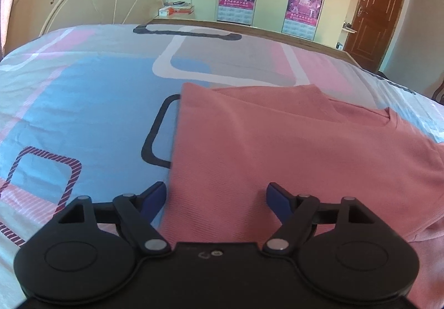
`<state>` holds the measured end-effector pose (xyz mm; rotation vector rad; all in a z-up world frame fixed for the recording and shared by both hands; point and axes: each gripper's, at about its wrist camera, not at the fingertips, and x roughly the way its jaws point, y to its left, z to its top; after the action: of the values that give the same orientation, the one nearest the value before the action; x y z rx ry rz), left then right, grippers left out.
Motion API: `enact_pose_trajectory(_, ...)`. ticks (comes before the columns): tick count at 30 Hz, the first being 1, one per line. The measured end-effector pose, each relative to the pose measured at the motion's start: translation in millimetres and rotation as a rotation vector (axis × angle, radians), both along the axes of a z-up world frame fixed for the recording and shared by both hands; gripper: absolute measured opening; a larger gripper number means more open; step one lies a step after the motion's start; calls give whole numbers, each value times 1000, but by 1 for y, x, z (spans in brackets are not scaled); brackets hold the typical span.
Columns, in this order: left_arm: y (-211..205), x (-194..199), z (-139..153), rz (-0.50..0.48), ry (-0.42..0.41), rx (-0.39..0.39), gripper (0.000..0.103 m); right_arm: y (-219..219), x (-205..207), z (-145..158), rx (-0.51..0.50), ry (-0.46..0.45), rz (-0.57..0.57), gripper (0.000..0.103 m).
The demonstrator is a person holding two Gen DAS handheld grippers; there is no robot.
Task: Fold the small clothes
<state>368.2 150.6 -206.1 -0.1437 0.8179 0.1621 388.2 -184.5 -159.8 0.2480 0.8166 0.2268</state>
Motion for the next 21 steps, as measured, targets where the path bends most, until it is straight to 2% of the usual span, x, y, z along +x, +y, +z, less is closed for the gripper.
enact_pose_trajectory(2,-1,1,-4,0,11,2,82,-4,1,-12,-98,32,-19,12)
enact_pose_trajectory(4,-1,2,-10,-2,30,-4,82,-10,2,-27,-77,97,-29,13)
enact_pose_trajectory(6,-2,1,-12,-16,26,14,82,-12,-1,-27,-53,99,-38,15)
enact_pose_trajectory(7,-2,1,-11,-21,28,16,81,-14,-1,-24,-37,91,-42,28)
enact_pose_trajectory(8,-1,1,-10,-18,30,7,79,-17,-1,-22,-14,89,-49,48)
enact_pose_trajectory(10,4,2,-3,-4,16,-25,78,-23,-2,-15,20,54,-69,67)
enact_pose_trajectory(12,9,9,3,4,-1,-28,80,-25,3,-10,-11,19,-79,67)
enact_pose_trajectory(14,12,21,6,11,-1,-23,79,-27,10,-12,-11,27,-87,67)
enact_pose_trajectory(16,16,35,6,23,-5,-43,77,-25,20,-17,-12,43,-101,67)
enact_pose_trajectory(18,19,48,3,35,0,-60,70,-26,28,-22,-26,41,-117,66)
enact_pose_trajectory(19,21,56,0,41,4,-67,68,-26,33,-25,-29,45,-122,58)
enact_pose_trajectory(20,22,63,-2,45,9,-70,64,-26,38,-29,-27,54,-120,41)
enact_pose_trajectory(21,23,68,-4,49,12,-72,60,-25,41,-33,-20,69,-112,34)
